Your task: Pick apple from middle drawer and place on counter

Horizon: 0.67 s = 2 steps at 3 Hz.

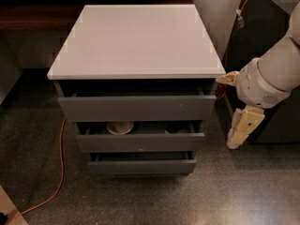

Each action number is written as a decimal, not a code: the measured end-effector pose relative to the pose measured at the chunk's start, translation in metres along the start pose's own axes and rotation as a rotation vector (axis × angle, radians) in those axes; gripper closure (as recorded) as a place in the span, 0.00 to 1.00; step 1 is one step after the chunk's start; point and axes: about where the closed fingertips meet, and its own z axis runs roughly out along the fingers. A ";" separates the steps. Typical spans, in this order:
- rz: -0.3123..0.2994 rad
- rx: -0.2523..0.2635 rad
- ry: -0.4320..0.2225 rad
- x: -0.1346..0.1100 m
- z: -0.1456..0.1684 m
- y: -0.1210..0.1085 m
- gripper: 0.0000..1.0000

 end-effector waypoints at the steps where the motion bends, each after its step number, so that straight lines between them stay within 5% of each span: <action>1: -0.021 0.001 -0.011 0.000 0.005 -0.002 0.00; 2: 0.001 -0.002 -0.051 0.001 0.010 0.002 0.00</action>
Offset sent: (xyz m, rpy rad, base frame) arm -0.0016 -0.0016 -0.0097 0.0915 -0.0012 -0.0081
